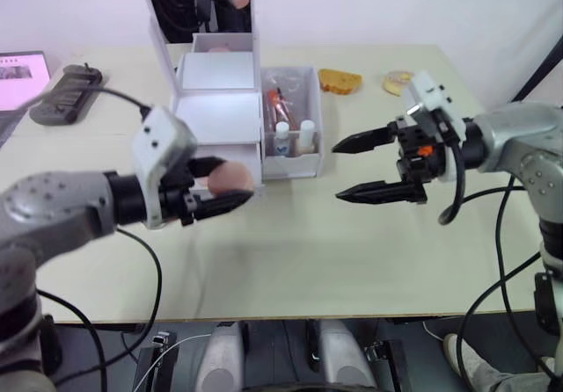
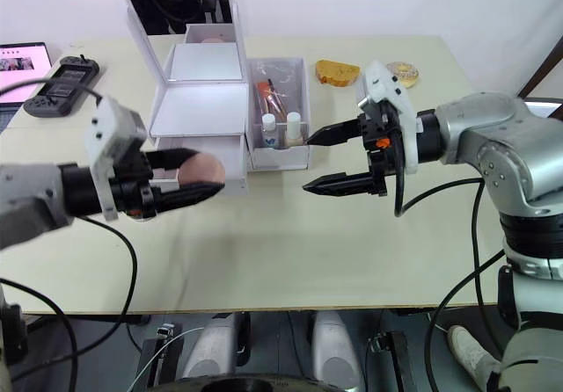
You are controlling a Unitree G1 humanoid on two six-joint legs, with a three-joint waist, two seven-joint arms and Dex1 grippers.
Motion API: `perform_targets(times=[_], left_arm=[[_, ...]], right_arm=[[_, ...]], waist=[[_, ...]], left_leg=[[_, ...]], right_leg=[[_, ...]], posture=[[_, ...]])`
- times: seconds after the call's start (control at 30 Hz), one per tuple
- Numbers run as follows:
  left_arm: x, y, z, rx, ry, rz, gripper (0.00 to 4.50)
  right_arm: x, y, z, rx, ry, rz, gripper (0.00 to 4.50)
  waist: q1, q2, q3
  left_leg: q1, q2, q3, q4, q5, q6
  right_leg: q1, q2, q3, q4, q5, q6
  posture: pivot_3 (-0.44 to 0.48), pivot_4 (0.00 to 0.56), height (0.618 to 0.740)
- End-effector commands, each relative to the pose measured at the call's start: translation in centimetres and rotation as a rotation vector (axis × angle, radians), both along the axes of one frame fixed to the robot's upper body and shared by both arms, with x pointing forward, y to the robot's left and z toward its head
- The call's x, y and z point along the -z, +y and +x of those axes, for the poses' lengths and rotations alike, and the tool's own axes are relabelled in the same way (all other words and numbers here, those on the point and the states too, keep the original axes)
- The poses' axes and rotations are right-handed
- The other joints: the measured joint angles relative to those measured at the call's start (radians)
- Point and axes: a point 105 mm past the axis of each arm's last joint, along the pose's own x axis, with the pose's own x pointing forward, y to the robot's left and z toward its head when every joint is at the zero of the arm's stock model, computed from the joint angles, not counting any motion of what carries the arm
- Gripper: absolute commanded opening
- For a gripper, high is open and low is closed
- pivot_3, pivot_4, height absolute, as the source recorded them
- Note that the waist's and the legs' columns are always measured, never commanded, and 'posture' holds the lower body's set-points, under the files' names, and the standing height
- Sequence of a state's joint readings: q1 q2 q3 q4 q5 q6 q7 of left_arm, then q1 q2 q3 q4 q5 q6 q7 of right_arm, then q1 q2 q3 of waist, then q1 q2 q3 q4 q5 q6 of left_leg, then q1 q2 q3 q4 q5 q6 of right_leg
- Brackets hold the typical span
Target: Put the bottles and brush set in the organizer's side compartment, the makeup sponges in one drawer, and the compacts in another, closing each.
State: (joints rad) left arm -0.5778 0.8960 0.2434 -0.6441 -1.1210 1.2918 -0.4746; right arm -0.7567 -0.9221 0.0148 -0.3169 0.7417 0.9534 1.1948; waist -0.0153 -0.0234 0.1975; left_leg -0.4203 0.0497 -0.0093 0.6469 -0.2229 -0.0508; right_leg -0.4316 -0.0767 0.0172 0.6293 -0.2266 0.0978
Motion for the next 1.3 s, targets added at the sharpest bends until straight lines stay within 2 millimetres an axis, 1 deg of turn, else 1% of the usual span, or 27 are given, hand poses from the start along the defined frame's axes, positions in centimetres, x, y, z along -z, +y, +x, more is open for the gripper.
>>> perform_targets(times=[0.03, 0.23, 0.37, 0.47, 0.53, 0.6, 0.67, 0.93, 1.27, 1.3], left_arm=[[-0.5, 0.0, 1.2, 0.007, -0.019, 0.032, 2.68], [-0.3, 0.0, 3.6, 0.011, -0.035, 0.096, 2.68], [-0.4, 0.2, 4.6, 0.025, -0.052, 0.123, 2.68], [0.1, 0.1, 5.2, 0.038, -0.055, 0.125, 2.68], [0.4, 0.1, 5.8, 0.037, -0.064, 0.087, 2.68], [1.2, 0.5, 6.2, 0.030, -0.064, 0.107, 2.68], [1.5, 0.6, 6.3, 0.032, -0.057, 0.108, 2.68], [1.7, -0.2, 6.8, 0.057, -0.072, 0.106, 2.68], [2.6, -0.3, 6.7, 0.059, -0.025, 0.102, 2.68], [2.4, -0.2, 6.8, 0.052, -0.027, 0.098, 3.18]], right_arm=[[-1.2, -0.3, -0.7, 0.024, -0.070, 0.018, 4.50], [-1.0, -0.4, -1.2, 0.065, -0.086, 0.036, 4.50], [-1.0, -0.6, -1.2, 0.095, -0.105, 0.040, 4.50], [-0.9, -0.6, -1.3, 0.107, -0.108, 0.040, 4.50], [-0.9, -0.7, -1.3, 0.116, -0.126, 0.035, 4.50], [-0.9, -0.8, -1.4, 0.127, -0.135, 0.028, 4.50], [-1.0, -1.0, -1.5, 0.132, -0.137, 0.027, 4.50], [-1.1, -1.1, -1.4, 0.157, -0.158, 0.025, 4.50], [-1.2, -1.4, -1.2, 0.174, -0.174, 0.020, 4.50], [-1.2, -1.3, -1.2, 0.174, -0.175, 0.020, 4.50]], waist=[[-0.001, 0.000, 0.000], [0.002, 0.000, 0.000], [0.001, 0.000, 0.000], [0.002, 0.000, 0.000], [0.002, 0.000, 0.000], [0.002, 0.000, 0.000], [0.001, 0.000, 0.000], [0.003, 0.000, 0.000], [0.002, 0.000, 0.000], [0.002, 0.000, 0.000]], left_leg=[[0.000, 0.000, 0.000, 0.000, 0.000, 0.000], [0.000, 0.000, 0.000, -0.001, 0.000, 0.000], [-0.001, 0.000, 0.000, -0.001, 0.000, 0.000], [-0.001, 0.000, 0.000, -0.001, 0.000, 0.000], [-0.001, 0.000, 0.000, -0.001, 0.000, 0.000], [-0.002, 0.000, 0.000, -0.001, 0.000, 0.000], [-0.002, 0.000, 0.000, -0.001, 0.000, 0.000], [-0.003, 0.000, 0.000, 0.000, 0.000, 0.000], [-0.003, 0.000, 0.000, 0.000, 0.000, 0.000], [-0.003, 0.000, 0.000, 0.000, 0.000, 0.000]], right_leg=[[0.000, 0.000, 0.000, 0.000, 0.000, 0.000], [-0.001, 0.000, 0.000, 0.000, 0.000, 0.000], [-0.001, 0.000, 0.000, 0.000, 0.000, 0.000], [-0.002, 0.000, 0.000, 0.000, 0.000, 0.000], [-0.002, 0.000, 0.000, 0.000, 0.000, 0.000], [-0.002, 0.000, 0.000, 0.000, 0.000, 0.000], [-0.002, 0.000, 0.000, 0.000, 0.000, 0.000], [-0.002, 0.000, 0.000, 0.000, 0.000, 0.000], [-0.002, 0.000, 0.000, 0.000, 0.000, 0.000], [-0.002, 0.000, 0.000, 0.001, 0.000, 0.000]], posture=[[0.000, 0.150, 0.740], [0.000, 0.150, 0.740], [0.000, 0.150, 0.740], [0.000, 0.150, 0.740], [0.000, 0.150, 0.740], [0.000, 0.150, 0.740], [0.000, 0.150, 0.740], [0.000, 0.150, 0.740], [0.000, 0.150, 0.740], [0.000, 0.150, 0.740]])
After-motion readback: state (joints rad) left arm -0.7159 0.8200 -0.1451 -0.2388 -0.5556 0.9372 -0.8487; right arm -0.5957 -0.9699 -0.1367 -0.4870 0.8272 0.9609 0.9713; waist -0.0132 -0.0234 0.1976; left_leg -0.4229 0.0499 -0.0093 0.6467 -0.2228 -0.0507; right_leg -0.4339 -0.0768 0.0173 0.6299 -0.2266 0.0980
